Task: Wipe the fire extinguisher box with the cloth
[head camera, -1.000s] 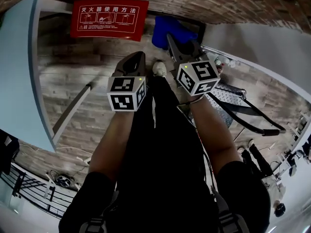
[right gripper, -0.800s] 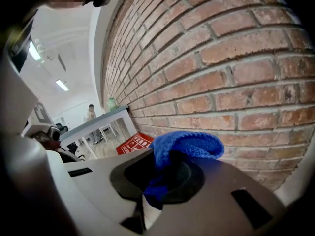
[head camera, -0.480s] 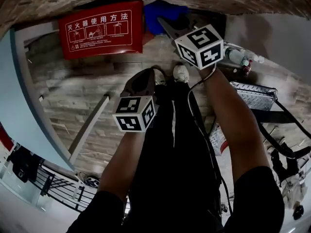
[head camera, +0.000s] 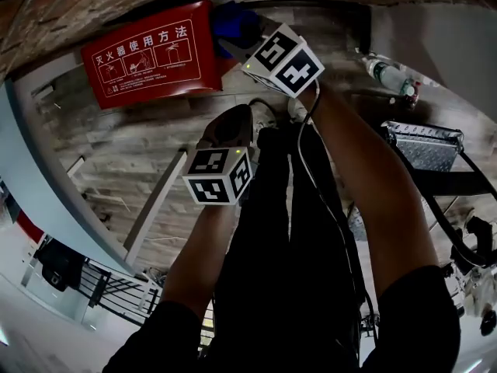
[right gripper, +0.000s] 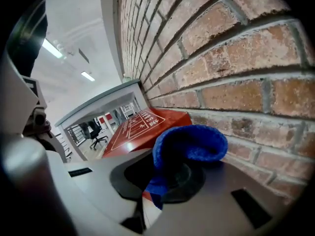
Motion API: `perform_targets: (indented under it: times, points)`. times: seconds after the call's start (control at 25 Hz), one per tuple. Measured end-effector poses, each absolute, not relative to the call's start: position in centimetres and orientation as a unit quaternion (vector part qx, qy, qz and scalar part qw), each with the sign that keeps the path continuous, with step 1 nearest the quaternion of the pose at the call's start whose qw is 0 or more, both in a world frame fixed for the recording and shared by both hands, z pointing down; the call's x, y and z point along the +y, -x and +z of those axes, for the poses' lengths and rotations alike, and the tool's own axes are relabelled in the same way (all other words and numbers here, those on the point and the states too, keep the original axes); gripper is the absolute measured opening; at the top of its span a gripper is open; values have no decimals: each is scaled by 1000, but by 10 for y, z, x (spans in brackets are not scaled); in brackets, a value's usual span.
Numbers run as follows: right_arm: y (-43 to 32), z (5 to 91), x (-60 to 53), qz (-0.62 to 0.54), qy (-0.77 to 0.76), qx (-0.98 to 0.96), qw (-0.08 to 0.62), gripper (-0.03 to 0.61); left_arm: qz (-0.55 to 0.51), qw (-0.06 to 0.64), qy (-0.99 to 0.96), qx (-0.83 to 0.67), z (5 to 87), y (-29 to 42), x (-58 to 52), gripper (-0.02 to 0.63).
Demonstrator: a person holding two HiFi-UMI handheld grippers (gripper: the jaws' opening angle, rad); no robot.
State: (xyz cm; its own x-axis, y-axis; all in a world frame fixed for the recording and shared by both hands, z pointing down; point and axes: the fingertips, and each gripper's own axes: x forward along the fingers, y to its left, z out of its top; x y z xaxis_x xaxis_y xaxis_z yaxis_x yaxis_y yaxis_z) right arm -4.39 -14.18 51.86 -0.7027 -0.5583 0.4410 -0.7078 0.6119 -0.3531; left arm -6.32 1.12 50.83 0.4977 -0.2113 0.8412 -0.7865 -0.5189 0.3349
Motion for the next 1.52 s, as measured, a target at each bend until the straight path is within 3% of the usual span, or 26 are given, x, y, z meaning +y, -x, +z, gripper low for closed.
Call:
perform_targets:
  times: [0.28,0.48,1.04,1.52]
  points:
    - [74,520,-84,262,-267,-919,125,41,396,394,-756,-342,528,84,24,-6]
    - [85,527,-58,246,-206,-934,155,43,400,397,-757,-331,533,75,38,-6]
    - [28,560,-184,246,-350,-890,160,41,421,384,-764,-302,558,70,49,-6]
    - [75,592,-100,296,-291,-901,129,42,440,377,-757,-301,593,84,52,-5]
